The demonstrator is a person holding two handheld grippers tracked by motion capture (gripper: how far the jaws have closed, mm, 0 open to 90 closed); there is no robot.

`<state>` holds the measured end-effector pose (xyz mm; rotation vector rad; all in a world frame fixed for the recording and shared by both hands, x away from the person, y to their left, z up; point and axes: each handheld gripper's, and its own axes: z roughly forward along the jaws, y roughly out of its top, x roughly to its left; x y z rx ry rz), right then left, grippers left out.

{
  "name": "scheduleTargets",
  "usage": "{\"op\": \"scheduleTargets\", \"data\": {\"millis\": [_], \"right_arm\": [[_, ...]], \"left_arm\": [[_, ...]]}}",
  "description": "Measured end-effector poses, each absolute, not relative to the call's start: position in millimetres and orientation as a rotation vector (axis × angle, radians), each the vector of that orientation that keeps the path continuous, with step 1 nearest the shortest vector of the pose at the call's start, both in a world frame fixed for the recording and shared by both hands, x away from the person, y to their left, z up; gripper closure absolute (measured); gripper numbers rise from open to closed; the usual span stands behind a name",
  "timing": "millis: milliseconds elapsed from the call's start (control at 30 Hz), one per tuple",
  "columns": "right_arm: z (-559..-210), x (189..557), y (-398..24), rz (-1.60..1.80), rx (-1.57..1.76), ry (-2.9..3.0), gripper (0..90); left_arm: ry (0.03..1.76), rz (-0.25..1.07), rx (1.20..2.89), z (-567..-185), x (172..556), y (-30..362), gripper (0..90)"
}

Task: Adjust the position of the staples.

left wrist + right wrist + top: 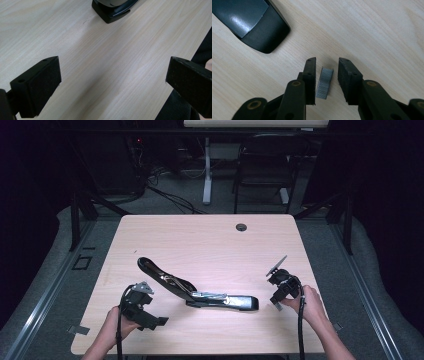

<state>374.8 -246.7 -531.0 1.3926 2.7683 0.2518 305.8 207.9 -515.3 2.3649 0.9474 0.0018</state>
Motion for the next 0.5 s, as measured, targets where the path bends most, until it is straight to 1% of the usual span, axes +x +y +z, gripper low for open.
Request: {"op": "scheduleTargets", "data": {"millis": [100, 233, 333, 467, 500], "right_arm": [[-533.6, 375.6, -246.8, 0.273, 1.411, 2.772, 72.0], [-532.7, 378.2, -246.0, 0.207, 1.379, 2.817, 74.1], [-533.5, 378.0, -245.0, 0.204, 1.379, 2.808, 78.0], [-533.8, 379.2, -244.8, 0.172, 1.37, 2.822, 77.8], [-538.8, 376.6, -244.1, 0.252, 1.421, 2.785, 77.7]], "left_arm": [[0.947, 0.001, 2.366, -515.7, 306.0, 207.9, 0.1], [0.942, 0.002, 2.368, -515.4, 305.7, 207.6, 0.1], [0.941, 0.005, 2.371, -515.2, 305.1, 207.0, 0.1], [0.94, 0.006, 2.371, -515.0, 305.2, 207.6, 0.1], [0.94, 0.006, 2.371, -514.9, 305.2, 207.7, 0.1]]}}
